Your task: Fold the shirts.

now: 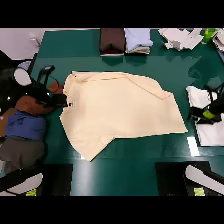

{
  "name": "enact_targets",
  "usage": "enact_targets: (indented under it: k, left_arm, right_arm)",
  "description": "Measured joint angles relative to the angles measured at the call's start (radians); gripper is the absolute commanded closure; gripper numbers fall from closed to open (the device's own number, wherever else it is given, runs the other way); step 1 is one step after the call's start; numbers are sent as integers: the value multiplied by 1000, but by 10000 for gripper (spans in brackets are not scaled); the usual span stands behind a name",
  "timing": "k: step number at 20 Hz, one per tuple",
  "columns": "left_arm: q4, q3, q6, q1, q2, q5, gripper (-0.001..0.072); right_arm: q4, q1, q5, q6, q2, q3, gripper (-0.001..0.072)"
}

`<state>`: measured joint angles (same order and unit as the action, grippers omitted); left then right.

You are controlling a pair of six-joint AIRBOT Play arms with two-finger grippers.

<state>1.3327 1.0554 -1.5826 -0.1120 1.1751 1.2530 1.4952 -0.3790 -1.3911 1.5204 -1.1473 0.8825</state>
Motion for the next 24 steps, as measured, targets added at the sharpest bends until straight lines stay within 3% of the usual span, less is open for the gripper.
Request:
enact_targets:
  k: [6,9,10,11,12,13,15,18,24]
  left_arm:
    - [-27,-102,-6,0,-35,-45,234]
    - [-30,-114,-8,0,-39,-48,235]
    - [-31,-115,-8,0,-40,-44,235]
    - [-30,-117,-8,0,-40,-38,249]
    - [-27,-118,-9,0,-42,-27,358]
    - [-21,-119,-9,0,-47,-14,352]
    - [-13,-137,-10,0,-76,10,351]
    - [-10,-212,-40,0,-161,43,193]
    - [-117,-451,-87,-34,-275,37,192]
  right_arm:
    - [-53,6,109,-32,4,-133,196]
    - [-53,41,120,-35,-27,-143,288]
    - [-51,53,120,-35,-37,-146,363]
    - [-53,67,121,-35,-43,-147,563]
    - [-56,77,122,-36,-48,-149,666]
    - [-58,87,124,-36,-52,-150,688]
    - [-54,97,124,-38,-55,-151,688]
    - [-52,105,128,-38,-54,-153,688]
    - [-55,109,134,-38,-51,-153,688]
